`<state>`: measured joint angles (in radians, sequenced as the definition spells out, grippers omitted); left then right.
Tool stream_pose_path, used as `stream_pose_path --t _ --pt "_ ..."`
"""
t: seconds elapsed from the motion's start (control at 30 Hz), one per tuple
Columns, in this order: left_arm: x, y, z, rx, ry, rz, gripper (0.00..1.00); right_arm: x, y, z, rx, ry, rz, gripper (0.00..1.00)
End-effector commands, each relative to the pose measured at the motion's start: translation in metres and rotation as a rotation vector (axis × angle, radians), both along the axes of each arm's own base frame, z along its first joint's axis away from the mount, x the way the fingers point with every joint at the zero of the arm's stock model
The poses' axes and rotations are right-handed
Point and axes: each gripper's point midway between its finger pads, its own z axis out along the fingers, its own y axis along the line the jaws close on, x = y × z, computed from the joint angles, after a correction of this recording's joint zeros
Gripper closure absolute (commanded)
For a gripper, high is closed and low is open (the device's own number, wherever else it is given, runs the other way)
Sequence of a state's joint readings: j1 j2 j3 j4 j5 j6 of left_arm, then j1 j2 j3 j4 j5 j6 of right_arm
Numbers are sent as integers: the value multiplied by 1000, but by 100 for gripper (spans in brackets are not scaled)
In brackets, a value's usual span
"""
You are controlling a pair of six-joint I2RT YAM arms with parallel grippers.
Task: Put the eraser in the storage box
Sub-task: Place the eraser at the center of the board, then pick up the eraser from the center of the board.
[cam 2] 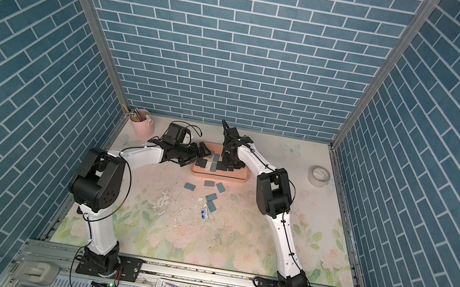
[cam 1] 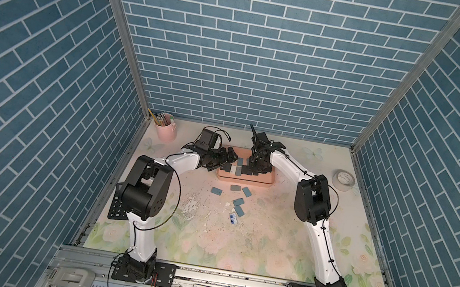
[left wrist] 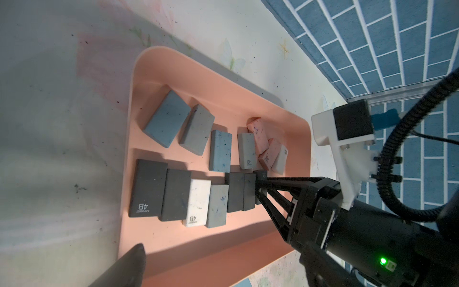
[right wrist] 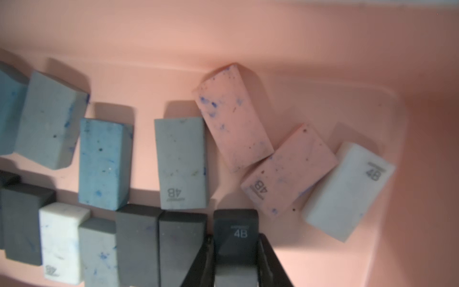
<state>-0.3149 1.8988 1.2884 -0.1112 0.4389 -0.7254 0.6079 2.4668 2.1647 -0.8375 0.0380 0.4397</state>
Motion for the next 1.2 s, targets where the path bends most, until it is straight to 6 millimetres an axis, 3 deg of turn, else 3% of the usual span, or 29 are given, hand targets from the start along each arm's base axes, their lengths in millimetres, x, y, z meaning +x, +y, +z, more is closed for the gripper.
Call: stream_pose_path --t 0.0,0.37,0.87,1.03,1.17 --pt "0 -1 2 17 6 -8 0 -5 0 8 -17 8 11 67" --pt "-4 5 16 54 -10 -15 0 -6 -2 21 -15 -11 21 60" --pt "-32 26 48 170 -38 -44 1 -10 -8 69 12 -96 27 52" --pt "-61 39 54 213 -26 -61 0 -23 -12 105 46 -167 45 41" --pt "-88 50 49 247 1 -81 0 -43 -12 122 64 -214 92 21"
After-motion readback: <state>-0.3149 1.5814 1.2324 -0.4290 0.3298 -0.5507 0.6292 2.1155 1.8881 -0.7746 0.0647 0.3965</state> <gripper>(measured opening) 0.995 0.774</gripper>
